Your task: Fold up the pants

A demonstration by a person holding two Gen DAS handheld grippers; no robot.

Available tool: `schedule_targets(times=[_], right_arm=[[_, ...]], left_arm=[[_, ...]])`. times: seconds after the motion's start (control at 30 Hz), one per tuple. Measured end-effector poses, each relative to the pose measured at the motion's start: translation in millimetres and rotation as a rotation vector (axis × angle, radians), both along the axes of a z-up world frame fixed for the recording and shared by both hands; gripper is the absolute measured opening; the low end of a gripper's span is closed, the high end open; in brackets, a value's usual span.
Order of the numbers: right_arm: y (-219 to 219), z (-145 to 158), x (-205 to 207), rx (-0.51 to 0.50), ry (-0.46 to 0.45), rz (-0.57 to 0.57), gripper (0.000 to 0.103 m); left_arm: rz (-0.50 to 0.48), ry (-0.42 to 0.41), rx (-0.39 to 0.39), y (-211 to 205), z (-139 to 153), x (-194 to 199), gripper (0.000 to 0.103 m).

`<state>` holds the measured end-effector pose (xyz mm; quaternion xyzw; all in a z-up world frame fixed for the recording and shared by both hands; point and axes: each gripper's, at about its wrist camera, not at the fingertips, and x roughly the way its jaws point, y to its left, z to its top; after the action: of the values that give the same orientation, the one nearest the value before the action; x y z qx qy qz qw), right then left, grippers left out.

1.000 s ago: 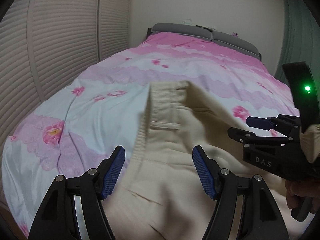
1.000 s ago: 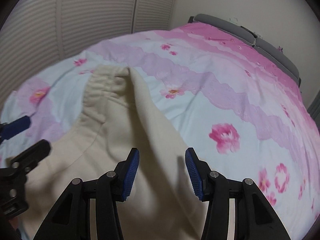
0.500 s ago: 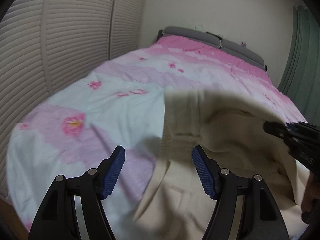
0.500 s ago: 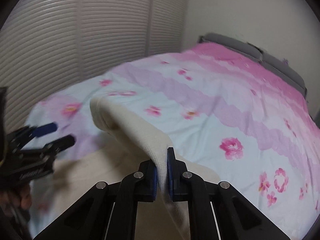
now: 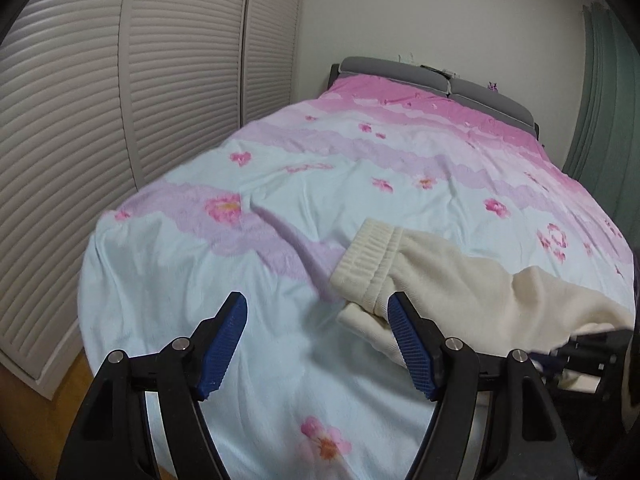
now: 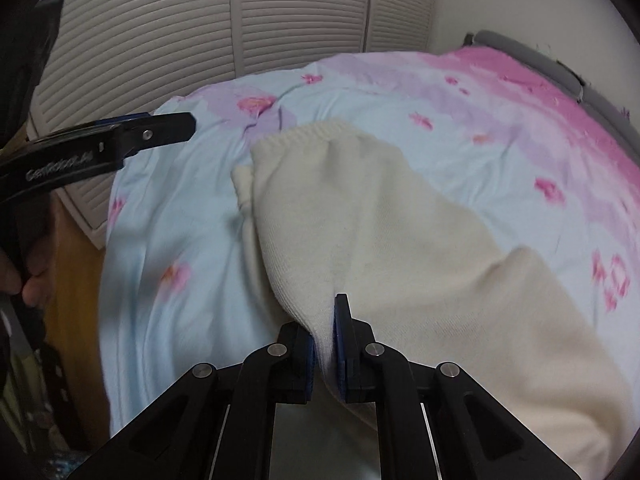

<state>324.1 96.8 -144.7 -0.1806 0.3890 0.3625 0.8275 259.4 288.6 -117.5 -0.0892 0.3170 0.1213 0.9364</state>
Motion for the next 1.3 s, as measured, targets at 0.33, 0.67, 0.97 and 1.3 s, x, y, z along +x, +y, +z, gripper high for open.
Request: schedule_targets(times=[0.33, 0.67, 0.97, 1.3], right_arm=[[-7.1, -32.7, -16.1, -0.052, -0.048, -0.016, 0.017], [-69.1, 1.1, -22.5, 0.118, -0.031, -0.173, 0.053], [-206.2, 26.7, -45.0, 0.133, -0.106, -0.471, 0.057], [-398.4, 23.5, -77.9, 0.109, -0.08, -0.932, 0.057]], left_arm=[[-0.02, 0.034, -0.02, -15.6, -25.5, 6.1, 0.072], [-0.034, 0.008, -0.03, -38.0, -17.4, 10.8, 0.072], [-0.198, -0.035, -0.011, -135.0, 3.6, 27.2, 0.072], [-0.459, -0.069, 0.055, -283.1, 17.2, 38.8, 0.072]])
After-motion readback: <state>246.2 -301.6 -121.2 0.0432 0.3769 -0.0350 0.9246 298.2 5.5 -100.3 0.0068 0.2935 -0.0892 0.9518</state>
